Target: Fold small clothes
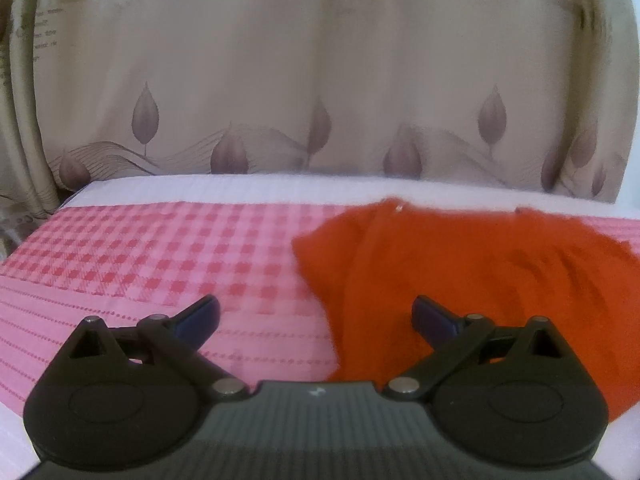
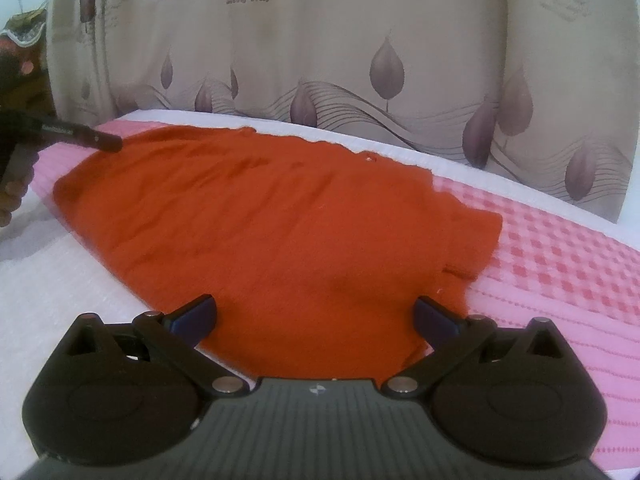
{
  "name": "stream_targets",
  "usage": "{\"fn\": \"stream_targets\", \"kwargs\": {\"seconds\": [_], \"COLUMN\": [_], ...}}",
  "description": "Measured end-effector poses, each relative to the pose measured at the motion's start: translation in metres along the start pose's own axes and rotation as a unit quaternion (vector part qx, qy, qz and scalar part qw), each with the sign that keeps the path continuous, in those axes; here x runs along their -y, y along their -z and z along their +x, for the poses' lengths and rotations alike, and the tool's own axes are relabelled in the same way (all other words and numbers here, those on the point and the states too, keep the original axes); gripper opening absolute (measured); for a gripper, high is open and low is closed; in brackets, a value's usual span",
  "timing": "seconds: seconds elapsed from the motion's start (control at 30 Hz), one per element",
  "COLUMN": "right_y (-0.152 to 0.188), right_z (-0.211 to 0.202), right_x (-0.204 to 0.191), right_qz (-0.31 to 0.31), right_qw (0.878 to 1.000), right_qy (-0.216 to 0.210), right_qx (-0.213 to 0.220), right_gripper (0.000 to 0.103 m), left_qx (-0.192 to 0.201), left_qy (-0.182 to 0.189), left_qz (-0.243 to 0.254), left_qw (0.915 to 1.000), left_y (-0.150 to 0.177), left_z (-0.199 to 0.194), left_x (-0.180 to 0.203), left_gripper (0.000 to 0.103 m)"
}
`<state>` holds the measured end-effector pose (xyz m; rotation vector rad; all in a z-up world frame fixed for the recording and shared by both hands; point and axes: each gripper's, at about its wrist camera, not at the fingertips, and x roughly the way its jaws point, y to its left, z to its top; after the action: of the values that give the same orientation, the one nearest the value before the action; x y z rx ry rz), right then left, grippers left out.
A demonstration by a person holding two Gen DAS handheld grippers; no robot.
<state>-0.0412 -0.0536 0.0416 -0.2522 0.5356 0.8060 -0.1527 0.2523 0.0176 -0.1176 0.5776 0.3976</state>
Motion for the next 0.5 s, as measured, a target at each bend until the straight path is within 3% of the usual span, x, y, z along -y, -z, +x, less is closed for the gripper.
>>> {"fn": "stream_targets", "kwargs": {"seconds": [0.5], "right_y": [0.001], "right_z": [-0.003], "right_x": [0.0], "right_qz": [0.011], "right_qw": [1.0], "right_qy": [0.011], "right_qx": [0.008], "right_gripper": [0.103], "left_qx": [-0.045], "left_qy": [-0.015], "left_qz": [0.001], "left_qw": [0.9989], "left_y": [-0.005], "left_z": [0.022], "left_x": [0.006], "left_gripper": [0.103]}}
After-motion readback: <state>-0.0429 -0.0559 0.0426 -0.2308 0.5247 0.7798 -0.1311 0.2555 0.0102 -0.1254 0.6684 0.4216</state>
